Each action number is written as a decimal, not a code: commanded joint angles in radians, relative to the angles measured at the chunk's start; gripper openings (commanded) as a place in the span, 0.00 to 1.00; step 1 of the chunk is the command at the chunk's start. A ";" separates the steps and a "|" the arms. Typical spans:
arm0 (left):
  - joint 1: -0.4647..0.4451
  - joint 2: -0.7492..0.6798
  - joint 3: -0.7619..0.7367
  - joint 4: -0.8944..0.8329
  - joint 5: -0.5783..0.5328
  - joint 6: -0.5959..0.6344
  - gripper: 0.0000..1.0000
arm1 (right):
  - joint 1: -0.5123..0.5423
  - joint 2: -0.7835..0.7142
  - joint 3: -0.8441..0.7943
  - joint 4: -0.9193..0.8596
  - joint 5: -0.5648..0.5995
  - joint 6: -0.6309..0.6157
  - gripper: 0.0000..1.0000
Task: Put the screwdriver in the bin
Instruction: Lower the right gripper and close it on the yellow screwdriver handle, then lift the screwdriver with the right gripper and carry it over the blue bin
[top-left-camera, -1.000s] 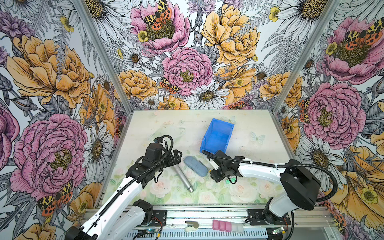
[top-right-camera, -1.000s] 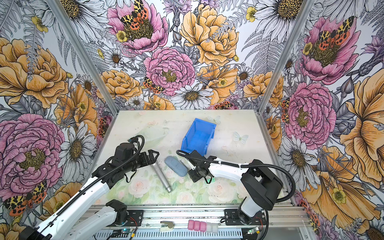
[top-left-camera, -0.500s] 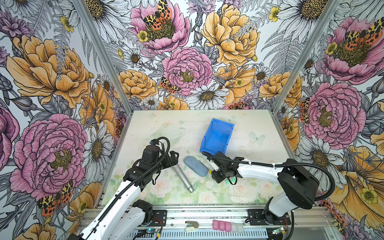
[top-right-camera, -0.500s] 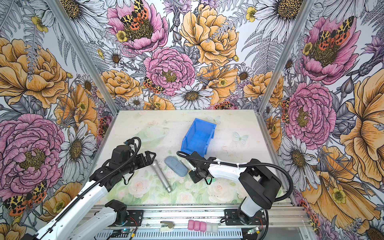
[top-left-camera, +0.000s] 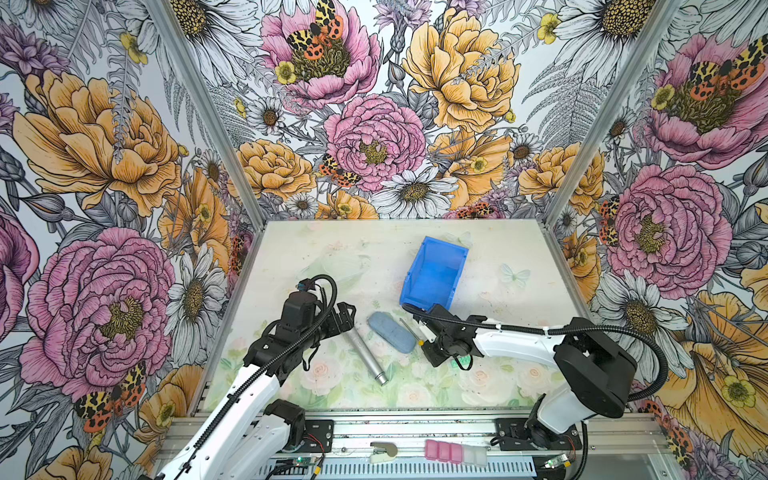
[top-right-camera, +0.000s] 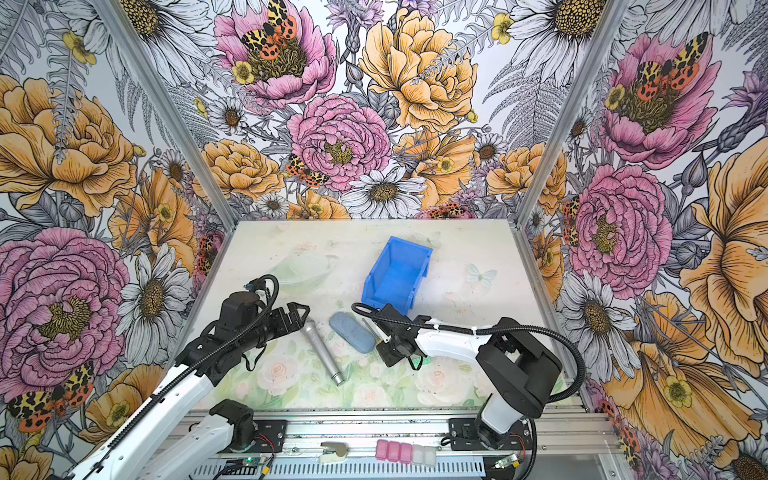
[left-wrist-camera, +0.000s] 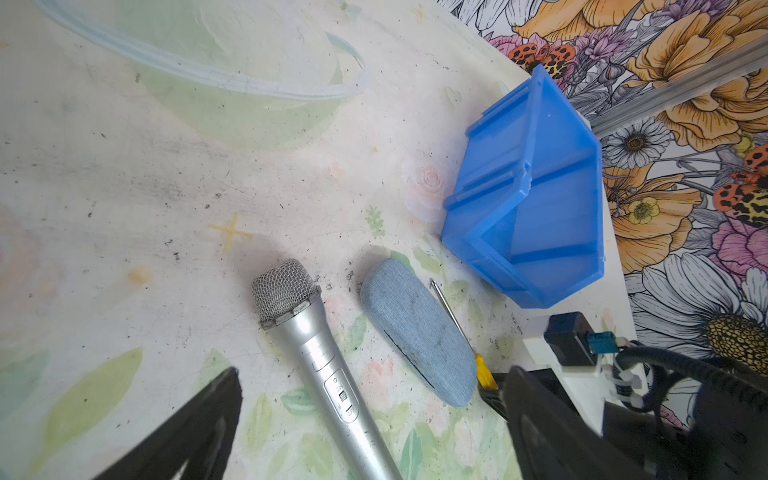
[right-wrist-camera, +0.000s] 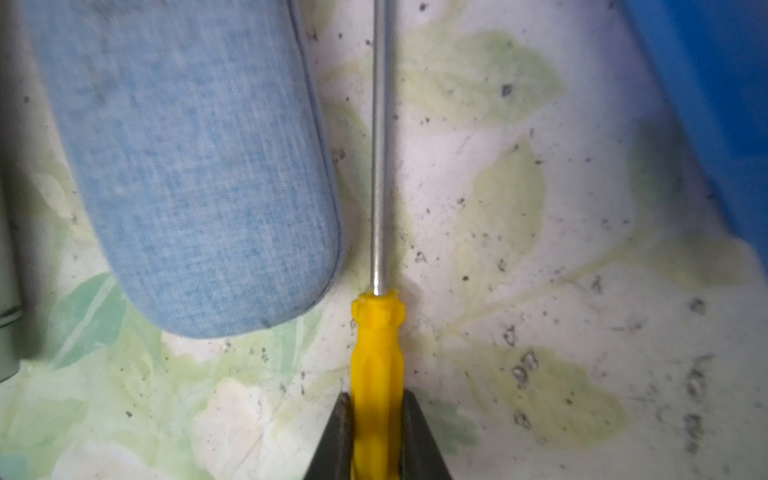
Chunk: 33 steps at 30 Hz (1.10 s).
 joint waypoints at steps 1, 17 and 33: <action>0.012 -0.013 -0.004 -0.012 -0.020 0.013 0.99 | 0.010 -0.034 -0.029 0.005 0.038 0.033 0.10; 0.024 0.009 0.063 -0.030 -0.029 0.096 0.99 | 0.009 -0.335 -0.041 -0.051 0.114 0.207 0.06; 0.024 -0.028 0.058 -0.030 -0.023 0.095 0.99 | -0.128 -0.162 0.283 -0.061 0.215 0.411 0.07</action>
